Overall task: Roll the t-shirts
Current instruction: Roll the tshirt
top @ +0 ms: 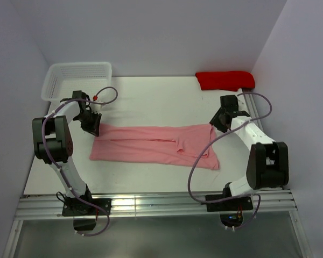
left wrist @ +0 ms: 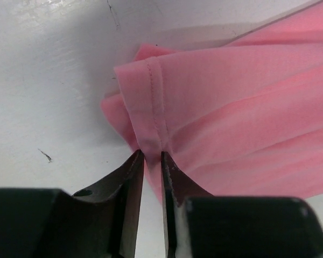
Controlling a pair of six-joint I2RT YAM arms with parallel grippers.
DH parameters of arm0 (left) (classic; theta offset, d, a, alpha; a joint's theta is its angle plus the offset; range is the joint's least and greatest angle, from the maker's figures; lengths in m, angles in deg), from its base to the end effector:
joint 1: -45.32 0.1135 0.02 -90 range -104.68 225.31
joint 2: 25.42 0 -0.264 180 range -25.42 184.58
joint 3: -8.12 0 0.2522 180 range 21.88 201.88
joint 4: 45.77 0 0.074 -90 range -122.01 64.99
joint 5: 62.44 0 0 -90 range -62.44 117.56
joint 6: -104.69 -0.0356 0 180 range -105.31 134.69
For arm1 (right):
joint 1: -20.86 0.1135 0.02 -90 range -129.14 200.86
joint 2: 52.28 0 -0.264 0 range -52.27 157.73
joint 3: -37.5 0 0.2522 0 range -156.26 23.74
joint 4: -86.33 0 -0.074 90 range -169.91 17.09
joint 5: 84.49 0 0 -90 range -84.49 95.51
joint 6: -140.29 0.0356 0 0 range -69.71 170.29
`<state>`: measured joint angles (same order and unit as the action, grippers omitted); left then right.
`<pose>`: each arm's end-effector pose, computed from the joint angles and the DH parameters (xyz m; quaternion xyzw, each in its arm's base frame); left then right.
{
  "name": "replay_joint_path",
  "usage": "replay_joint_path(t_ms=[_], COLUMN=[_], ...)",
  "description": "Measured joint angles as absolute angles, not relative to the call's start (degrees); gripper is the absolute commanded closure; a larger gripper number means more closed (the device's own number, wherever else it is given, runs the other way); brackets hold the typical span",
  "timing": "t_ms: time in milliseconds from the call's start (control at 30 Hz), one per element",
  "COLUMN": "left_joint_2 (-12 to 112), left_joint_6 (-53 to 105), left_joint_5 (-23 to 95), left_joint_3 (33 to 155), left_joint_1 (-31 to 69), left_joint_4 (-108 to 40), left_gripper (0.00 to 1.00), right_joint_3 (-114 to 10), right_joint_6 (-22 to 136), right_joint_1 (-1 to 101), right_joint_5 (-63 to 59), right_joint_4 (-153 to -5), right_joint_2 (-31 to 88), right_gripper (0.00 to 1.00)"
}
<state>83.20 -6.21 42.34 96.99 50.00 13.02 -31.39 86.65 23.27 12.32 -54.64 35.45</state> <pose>0.3627 0.0206 0.1722 0.1519 0.9751 -0.1029 0.1249 0.3063 0.0087 0.2032 0.2958 0.9127 0.0378 0.2795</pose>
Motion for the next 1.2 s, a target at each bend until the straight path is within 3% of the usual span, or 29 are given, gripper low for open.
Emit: replay_joint_path(t_ms=[233, 367, 533, 933, 1067, 1200], left_joint_2=[83.17, 83.17, 83.13, 82.63, 82.63, 82.63], left_joint_6=[-6.21, -6.19, -6.19, -6.15, -6.13, -6.13], left_joint_5=[42.74, 42.74, 42.74, 42.72, 42.69, 42.67], left_joint_3=[96.86, 96.68, 96.68, 96.66, 96.66, 96.66], left_joint_1=[50.0, 50.0, 50.0, 49.68, 49.48, 49.35], left_joint_4=[13.0, 13.02, 13.02, 13.05, 13.05, 13.05], left_gripper=[0.7, 0.62, 0.6, 0.59, 0.59, 0.6], right_joint_3=[-24.79, -19.04, -13.71, -9.95, -8.7, -8.05], right_joint_6=[88.55, 91.3, 94.85, 98.58, 99.04, 99.57], right_joint_1=[24.91, 30.53, 36.06, 37.94, 37.98, 37.96], right_joint_5=[11.2, 11.6, 12.23, 13.46, 13.96, 14.29], right_joint_4=[-54.18, -51.62, -48.06, -47.34, -47.86, -48.89], right_joint_2=[19.38, 13.74, 8.37, 10.42, 11.58, 13.35], right_gripper=[0.56, 0.56, 0.56, 0.57, 0.68, 0.9])
